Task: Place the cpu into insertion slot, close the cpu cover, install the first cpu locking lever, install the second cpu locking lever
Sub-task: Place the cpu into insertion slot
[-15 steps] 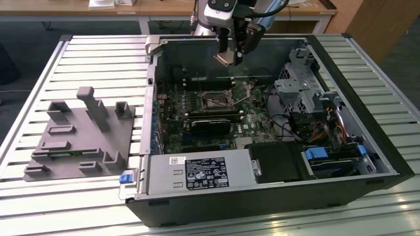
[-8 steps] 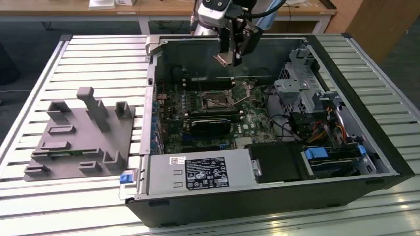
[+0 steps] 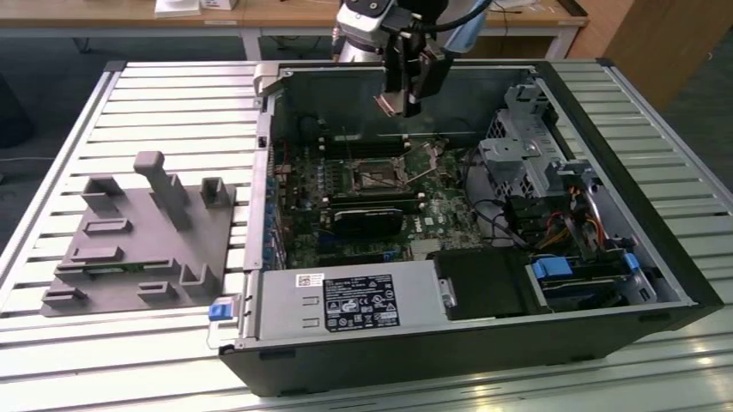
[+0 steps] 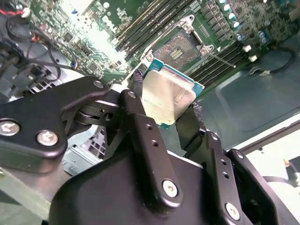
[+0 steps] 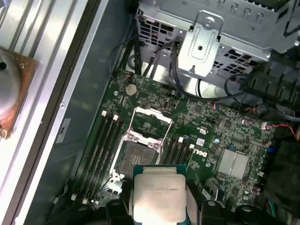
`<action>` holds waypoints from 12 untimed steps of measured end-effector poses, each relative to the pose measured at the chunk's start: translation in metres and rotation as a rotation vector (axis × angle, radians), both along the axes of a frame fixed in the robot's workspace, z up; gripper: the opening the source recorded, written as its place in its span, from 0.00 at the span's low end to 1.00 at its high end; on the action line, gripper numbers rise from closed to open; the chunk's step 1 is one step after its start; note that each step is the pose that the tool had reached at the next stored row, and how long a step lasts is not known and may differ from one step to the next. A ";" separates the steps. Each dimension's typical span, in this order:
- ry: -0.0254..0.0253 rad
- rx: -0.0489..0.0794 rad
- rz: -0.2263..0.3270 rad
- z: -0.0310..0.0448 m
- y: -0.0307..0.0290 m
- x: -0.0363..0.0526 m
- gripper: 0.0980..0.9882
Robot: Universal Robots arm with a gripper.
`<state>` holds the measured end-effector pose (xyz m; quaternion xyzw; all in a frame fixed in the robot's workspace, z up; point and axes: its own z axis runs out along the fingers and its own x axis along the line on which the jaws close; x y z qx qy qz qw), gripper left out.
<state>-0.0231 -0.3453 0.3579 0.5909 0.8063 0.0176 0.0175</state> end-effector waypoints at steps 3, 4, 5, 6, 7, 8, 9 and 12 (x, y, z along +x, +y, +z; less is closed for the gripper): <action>0.0000 -0.001 -0.043 -0.0003 0.0000 0.0000 0.49; 0.0000 -0.001 -0.056 -0.0005 0.0000 0.0000 0.49; 0.0000 -0.001 -0.070 -0.0005 0.0000 0.0000 0.49; 0.0000 -0.001 -0.085 -0.0007 0.0000 0.0000 0.49; 0.0000 -0.002 -0.099 -0.0008 0.0000 0.0000 0.49; 0.0000 -0.002 -0.112 -0.0009 0.0000 0.0000 0.49; 0.0000 -0.002 -0.126 -0.0010 0.0000 0.0000 0.49; 0.0000 -0.003 -0.168 -0.0012 0.0000 0.0000 0.49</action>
